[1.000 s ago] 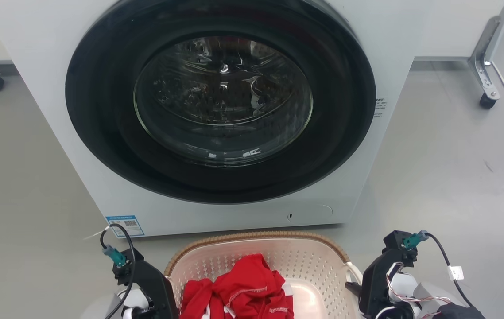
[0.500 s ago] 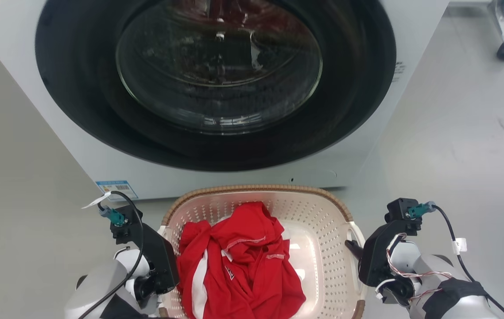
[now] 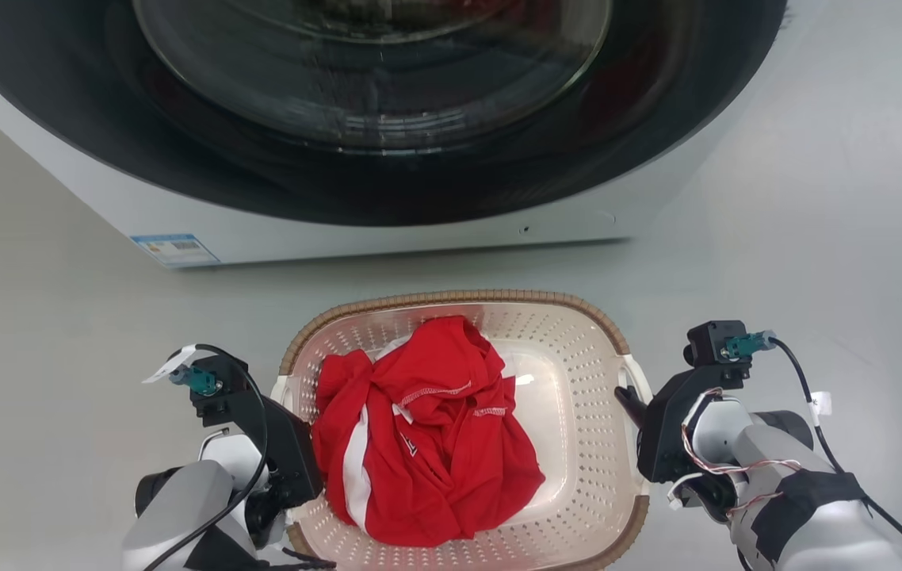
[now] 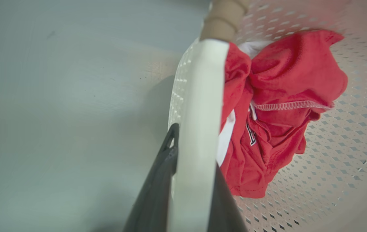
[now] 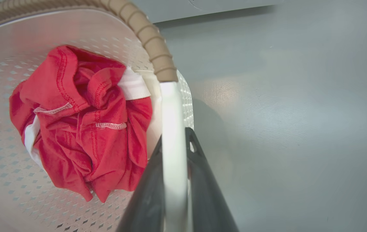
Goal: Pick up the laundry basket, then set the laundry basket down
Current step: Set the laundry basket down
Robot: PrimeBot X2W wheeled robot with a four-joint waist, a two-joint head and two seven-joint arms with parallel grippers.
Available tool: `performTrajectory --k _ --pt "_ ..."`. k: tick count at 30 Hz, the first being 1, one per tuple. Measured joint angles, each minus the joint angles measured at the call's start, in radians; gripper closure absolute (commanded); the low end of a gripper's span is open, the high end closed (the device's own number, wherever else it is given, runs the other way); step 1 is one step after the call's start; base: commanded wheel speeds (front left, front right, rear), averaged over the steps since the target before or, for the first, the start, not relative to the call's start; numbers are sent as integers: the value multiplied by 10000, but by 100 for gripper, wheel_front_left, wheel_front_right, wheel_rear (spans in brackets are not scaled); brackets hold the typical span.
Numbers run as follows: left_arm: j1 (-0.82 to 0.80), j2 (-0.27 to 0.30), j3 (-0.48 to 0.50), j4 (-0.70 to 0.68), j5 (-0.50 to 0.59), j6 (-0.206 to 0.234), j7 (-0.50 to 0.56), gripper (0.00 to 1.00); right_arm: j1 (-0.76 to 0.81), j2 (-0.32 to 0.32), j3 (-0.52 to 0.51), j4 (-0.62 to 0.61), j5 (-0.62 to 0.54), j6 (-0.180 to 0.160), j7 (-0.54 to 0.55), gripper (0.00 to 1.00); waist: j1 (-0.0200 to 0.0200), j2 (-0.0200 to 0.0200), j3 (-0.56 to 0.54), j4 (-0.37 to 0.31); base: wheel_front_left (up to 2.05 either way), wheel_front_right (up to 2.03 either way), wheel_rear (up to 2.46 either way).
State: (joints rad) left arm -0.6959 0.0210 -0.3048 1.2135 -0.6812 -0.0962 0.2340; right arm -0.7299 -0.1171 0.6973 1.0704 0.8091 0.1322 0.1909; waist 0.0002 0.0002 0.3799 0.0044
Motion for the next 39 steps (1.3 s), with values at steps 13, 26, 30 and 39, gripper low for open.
performTrajectory --k 13,26,30,39 --pt "-834 -54 -113 -228 109 169 -840 100 -1127 -242 324 -23 -466 2 -692 100 0 0 2083 -34 0 0 0" --pt "-1520 -46 -155 -226 105 167 -1233 100 -1881 -383 742 -58 -855 0 -1348 100 -1 0 3928 18 0 0 0" --pt "-1614 -52 -186 -188 92 157 -1306 100 -1985 -383 782 17 -865 0 -1498 100 -1 0 4161 37 0 0 0" --pt "-1706 -73 -272 -44 8 65 -1386 100 -2143 -376 853 211 -863 0 -1672 100 -2 0 4354 45 0 0 0"
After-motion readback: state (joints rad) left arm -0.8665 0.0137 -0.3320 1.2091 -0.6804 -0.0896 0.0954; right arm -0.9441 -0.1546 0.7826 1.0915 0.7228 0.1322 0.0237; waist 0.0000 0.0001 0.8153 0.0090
